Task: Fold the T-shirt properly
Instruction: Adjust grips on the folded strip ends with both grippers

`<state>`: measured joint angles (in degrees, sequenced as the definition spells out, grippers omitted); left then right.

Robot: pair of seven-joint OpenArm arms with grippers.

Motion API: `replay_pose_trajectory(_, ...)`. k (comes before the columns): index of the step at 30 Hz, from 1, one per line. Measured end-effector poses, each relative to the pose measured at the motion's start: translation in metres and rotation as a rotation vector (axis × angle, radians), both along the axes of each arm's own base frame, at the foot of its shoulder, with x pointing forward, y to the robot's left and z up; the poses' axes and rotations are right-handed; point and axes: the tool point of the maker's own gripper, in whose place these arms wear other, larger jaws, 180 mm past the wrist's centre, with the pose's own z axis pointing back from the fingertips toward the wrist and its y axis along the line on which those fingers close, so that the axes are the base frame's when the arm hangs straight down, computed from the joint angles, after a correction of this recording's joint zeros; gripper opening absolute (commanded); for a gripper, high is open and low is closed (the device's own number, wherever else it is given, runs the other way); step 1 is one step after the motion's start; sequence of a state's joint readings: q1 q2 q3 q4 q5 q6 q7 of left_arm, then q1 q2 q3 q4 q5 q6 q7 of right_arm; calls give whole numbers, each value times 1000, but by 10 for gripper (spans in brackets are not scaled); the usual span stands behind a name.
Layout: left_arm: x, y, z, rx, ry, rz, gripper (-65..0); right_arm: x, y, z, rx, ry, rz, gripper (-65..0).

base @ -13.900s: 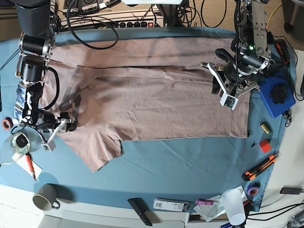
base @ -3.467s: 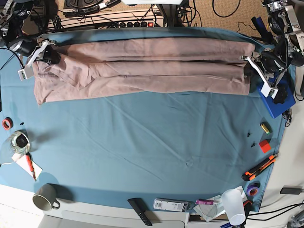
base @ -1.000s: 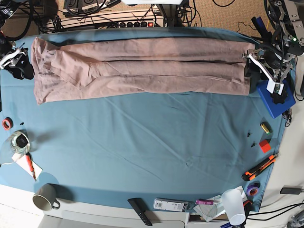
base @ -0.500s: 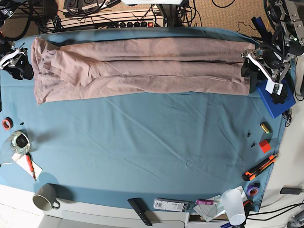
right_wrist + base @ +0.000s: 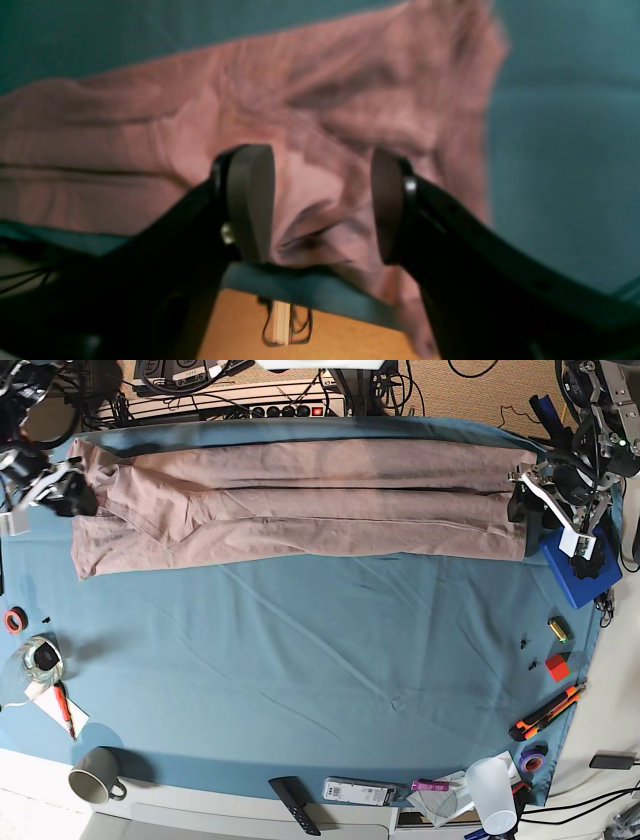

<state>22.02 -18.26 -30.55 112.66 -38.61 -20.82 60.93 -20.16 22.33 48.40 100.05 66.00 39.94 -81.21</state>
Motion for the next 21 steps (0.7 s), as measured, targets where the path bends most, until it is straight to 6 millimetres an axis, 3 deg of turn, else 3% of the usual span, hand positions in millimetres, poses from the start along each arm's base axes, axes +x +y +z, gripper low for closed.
replay_pose_trajectory(9,-3,7,-4,46,21,4,-288,-6,23,-29,9,84,31,-340)
replay_pose_trajectory(21,-11,12,-36,-23,67,30,-288,-8,25,-33,14,91,25,-340)
